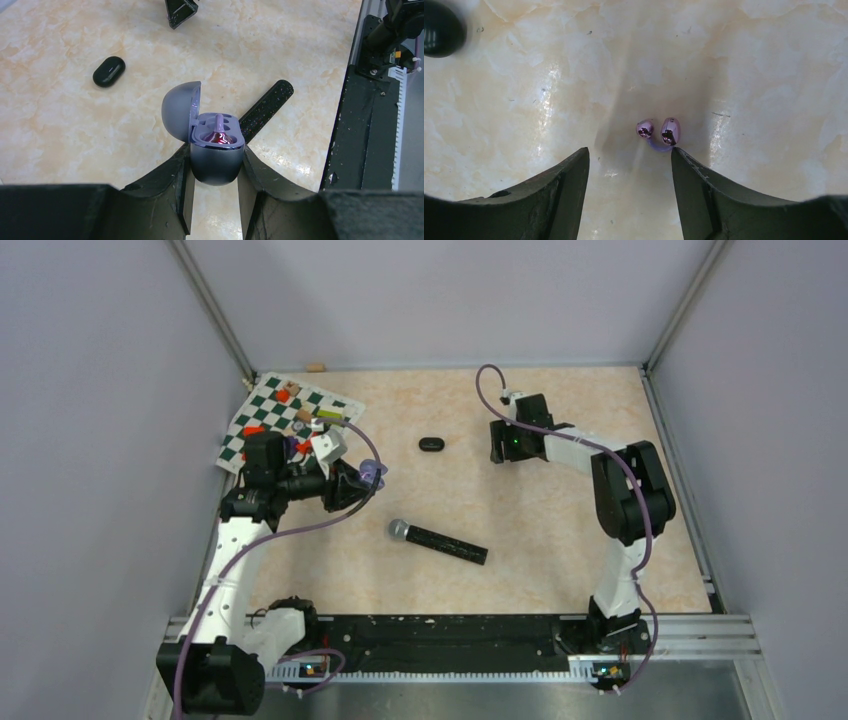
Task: Insert the wireless bluetooth earbuds into the charging case
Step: Pick up the earbud from the center of the board.
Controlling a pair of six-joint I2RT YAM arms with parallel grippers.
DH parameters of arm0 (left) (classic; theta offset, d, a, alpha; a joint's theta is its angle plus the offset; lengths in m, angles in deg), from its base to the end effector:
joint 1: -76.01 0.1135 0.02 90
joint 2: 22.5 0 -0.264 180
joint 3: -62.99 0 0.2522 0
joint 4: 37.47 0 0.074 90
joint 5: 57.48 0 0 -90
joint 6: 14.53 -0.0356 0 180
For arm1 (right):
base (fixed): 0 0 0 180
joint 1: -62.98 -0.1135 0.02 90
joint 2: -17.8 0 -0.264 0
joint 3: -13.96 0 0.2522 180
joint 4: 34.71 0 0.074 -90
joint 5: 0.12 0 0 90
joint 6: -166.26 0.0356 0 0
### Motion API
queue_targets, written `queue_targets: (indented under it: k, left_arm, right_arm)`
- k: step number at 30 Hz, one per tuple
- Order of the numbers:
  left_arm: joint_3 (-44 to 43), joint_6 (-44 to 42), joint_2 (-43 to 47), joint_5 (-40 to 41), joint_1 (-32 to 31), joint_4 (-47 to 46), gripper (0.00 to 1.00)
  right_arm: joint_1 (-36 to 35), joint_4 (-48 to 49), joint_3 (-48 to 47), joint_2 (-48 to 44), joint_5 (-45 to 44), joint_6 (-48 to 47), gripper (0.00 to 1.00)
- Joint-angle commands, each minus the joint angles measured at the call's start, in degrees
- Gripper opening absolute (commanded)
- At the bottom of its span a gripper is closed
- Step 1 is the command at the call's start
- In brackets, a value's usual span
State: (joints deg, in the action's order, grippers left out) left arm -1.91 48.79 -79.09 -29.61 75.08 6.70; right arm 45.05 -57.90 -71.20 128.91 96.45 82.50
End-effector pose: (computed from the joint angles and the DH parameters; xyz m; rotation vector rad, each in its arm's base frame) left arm 0.1971 -0.0347 0.3172 0.9993 1.6687 -0.8800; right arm 0.3921 0.1311 0.1667 -0.3013 2.4295 0.3282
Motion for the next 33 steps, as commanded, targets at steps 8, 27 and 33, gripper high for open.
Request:
queue_targets:
  k: [8, 27, 33]
  left_arm:
    - [0.16, -0.04, -0.02, -1.79, 0.4, -1.82, 0.0]
    - [0.04, 0.02, -0.22, -2.1, 0.48, -1.82, 0.0]
    - [0.07, 0.0, 0.01, -2.0, 0.47, -1.74, 0.0]
  right_arm:
    - [0.45, 1.65, -0.9, -1.25, -1.92, 0.23, 0.61]
    - [-0.4, 2.05, -2.51, 2.54, 12.18, 0.72, 0.54]
    - [-0.73, -0.79, -2.91, -2.08, 9.25, -8.47, 0.52]
